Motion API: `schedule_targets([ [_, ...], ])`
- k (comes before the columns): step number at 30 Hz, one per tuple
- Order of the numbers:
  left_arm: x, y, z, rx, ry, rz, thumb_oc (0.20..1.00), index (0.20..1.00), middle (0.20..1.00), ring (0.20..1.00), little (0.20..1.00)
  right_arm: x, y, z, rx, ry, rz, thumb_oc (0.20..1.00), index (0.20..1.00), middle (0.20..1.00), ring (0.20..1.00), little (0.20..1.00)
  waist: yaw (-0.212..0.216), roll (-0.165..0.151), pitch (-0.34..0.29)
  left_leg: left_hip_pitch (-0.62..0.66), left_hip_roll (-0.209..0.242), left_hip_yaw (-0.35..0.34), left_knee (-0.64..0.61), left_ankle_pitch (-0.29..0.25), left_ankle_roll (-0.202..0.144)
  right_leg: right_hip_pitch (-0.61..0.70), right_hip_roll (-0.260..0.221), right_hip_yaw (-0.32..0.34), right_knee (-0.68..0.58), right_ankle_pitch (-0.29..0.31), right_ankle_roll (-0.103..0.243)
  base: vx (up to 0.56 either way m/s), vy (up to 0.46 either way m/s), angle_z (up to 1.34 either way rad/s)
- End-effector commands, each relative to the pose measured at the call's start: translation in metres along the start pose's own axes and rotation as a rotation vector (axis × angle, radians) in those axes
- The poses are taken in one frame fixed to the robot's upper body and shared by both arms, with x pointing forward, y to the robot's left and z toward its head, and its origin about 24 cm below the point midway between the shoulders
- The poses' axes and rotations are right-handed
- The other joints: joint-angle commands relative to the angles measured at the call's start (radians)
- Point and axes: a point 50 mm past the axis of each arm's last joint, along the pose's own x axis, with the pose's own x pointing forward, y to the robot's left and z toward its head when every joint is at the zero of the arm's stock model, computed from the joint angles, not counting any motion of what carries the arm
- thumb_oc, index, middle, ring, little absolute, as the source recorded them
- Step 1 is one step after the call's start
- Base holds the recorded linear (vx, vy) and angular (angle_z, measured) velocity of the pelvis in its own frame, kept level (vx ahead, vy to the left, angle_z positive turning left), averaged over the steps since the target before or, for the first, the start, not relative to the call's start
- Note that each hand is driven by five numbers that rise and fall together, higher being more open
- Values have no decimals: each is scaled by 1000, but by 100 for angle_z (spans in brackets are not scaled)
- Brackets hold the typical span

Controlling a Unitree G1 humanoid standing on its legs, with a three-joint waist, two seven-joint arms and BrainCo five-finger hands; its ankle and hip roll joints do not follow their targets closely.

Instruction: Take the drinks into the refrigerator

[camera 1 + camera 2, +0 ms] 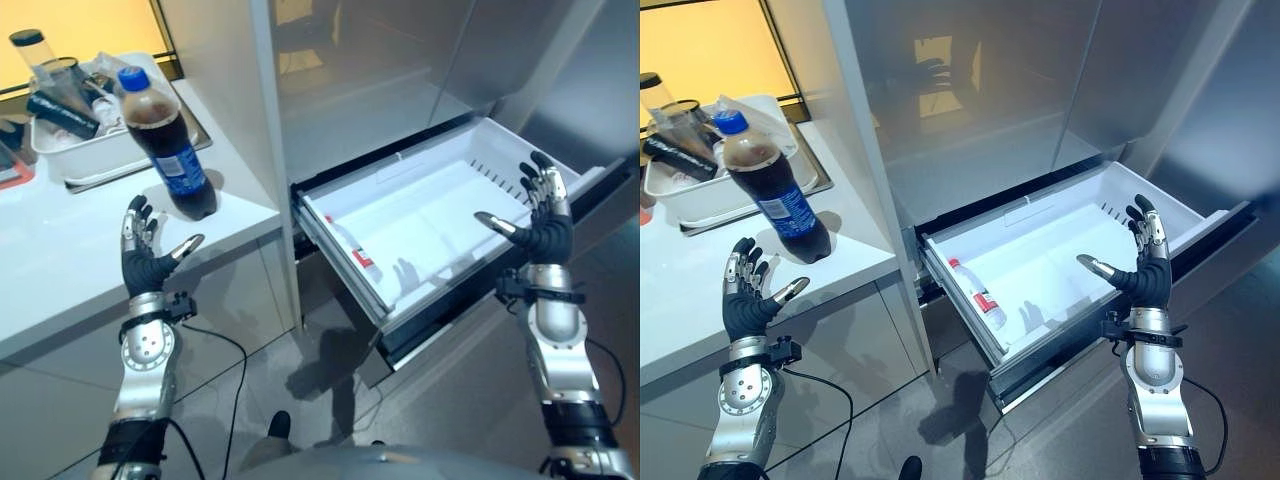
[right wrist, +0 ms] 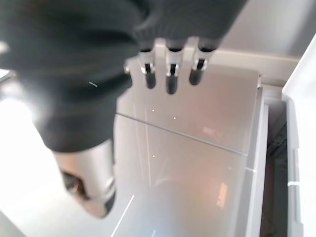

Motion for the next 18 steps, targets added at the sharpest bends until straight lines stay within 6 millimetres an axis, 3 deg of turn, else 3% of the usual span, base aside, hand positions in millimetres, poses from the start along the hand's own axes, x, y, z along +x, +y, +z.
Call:
schedule_targets([
  [1, 21, 11, 9, 76, -72, 39, 1000, 1000, 1000, 1000, 1000, 18, 1, 24, 38, -147, 40, 1000, 1000, 1000, 1000, 1000, -10, -2, -6, 33, -34, -13, -12, -60, 76, -26, 25, -3, 119, -95, -38, 18, 5, -19],
  [18, 44, 22, 16, 146, -86, 70, 1000, 1000, 1000, 1000, 1000, 17, 4, 24, 56, -129, 96, 1000, 1000, 1000, 1000, 1000, -31, -4, -35, 65, -30, 12, -27, -67, 71, 17, 41, 34, 59, -82, -41, 12, 5, -9],
])
